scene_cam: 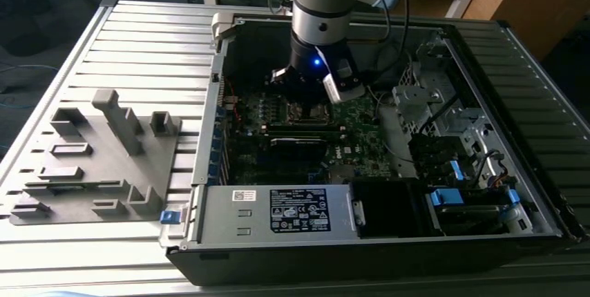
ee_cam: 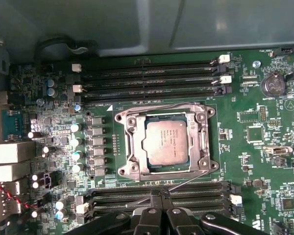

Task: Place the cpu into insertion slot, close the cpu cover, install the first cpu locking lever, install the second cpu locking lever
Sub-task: 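Install the second cpu locking lever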

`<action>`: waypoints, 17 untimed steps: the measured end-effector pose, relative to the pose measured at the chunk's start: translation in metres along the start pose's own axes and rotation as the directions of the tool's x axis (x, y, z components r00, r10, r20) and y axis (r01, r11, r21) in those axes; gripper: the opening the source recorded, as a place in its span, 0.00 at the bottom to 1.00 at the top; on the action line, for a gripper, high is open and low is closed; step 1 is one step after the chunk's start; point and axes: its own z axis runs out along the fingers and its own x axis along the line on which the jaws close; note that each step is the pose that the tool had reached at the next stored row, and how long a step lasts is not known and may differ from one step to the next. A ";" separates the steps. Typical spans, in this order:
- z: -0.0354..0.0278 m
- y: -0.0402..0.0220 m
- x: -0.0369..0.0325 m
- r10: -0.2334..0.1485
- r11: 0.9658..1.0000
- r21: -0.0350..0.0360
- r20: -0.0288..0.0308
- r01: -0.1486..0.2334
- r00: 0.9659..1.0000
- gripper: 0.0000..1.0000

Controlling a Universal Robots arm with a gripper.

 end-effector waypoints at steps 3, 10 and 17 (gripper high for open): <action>0.0026 -0.0003 0.0003 0.000 1.000 0.000 0.000 0.000 1.000 0.11; 0.0067 -0.0012 0.0013 0.000 1.000 0.000 0.000 0.000 1.000 0.11; 0.0117 -0.0017 0.0025 0.000 1.000 0.000 0.000 0.000 1.000 0.11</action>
